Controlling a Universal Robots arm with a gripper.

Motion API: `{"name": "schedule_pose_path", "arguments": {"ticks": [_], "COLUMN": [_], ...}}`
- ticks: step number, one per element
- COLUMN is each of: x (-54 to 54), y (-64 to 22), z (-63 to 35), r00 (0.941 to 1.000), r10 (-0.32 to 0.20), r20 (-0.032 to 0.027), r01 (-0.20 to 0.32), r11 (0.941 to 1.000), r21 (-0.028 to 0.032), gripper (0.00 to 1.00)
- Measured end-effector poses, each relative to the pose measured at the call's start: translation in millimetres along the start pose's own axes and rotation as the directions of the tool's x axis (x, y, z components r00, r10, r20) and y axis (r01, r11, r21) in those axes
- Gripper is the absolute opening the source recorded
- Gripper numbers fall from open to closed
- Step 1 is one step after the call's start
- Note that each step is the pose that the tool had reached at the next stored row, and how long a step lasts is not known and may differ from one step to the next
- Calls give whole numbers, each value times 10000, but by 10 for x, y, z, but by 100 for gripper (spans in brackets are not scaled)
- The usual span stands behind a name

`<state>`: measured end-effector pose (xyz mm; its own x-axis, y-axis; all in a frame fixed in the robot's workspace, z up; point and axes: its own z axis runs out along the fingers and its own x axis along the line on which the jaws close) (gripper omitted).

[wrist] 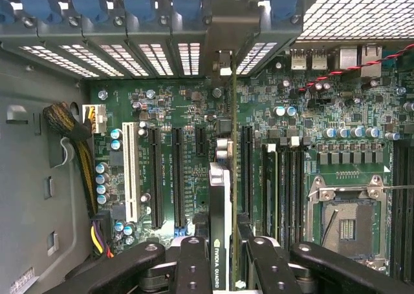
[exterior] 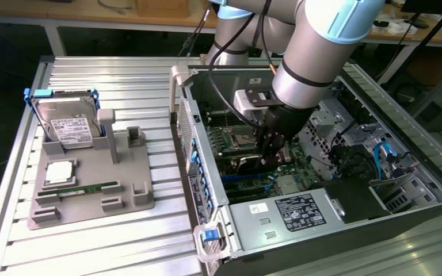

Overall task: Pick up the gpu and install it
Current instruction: 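Insert the gpu into the slot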

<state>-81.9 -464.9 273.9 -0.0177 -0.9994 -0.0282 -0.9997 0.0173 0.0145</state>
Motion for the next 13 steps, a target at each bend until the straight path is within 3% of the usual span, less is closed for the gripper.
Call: {"name": "schedule_pose_path", "arguments": {"ticks": [13], "x": [1], "y": [-6], "z": [35], "r00": [10000], "r10": [1], "r20": [21], "r01": [-1], "r11": [10000], "r21": [-20], "gripper": [27]}}
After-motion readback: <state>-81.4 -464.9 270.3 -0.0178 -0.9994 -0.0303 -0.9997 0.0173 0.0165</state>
